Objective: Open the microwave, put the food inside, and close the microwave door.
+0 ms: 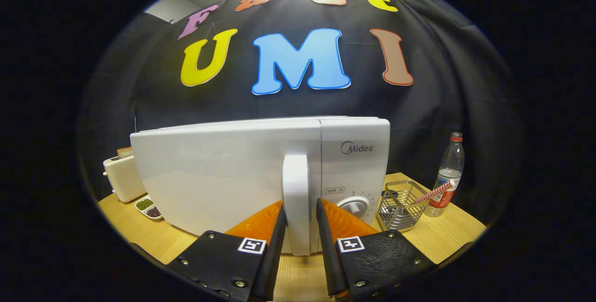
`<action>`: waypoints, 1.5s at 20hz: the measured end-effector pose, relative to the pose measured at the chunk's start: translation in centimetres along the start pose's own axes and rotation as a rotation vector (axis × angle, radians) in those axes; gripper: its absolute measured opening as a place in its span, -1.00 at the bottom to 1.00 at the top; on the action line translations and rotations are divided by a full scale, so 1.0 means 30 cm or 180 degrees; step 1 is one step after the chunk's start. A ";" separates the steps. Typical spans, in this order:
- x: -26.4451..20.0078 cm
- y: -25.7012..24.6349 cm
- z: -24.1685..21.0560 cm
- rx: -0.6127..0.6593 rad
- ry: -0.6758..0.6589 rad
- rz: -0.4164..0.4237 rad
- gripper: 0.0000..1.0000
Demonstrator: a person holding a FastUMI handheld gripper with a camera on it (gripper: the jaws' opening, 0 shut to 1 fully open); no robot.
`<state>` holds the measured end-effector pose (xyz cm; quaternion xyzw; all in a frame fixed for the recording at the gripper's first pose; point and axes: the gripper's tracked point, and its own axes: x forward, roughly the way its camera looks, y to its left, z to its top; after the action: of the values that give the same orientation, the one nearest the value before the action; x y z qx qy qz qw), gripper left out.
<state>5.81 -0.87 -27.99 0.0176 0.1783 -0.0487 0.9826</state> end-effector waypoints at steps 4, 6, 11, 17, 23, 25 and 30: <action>0.015 0.003 -0.010 -0.0127 -0.0040 -0.0120 -0.60; 0.008 0.004 -0.003 -0.0107 -0.0045 -0.0154 -0.75; -0.111 0.042 -0.032 -0.0201 -0.0027 -0.0113 -0.89; -0.380 0.158 -0.074 -0.0130 -0.0035 0.0417 -0.89; -0.610 0.351 -0.116 -0.0118 -0.0156 0.0876 -0.90; -0.667 0.417 -0.126 -0.0106 -0.0221 0.0952 -0.90; -0.780 0.605 -0.154 -0.0066 -0.0312 0.1099 -0.91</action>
<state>-15.75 19.51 -23.76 0.0354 0.1250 0.1218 0.9840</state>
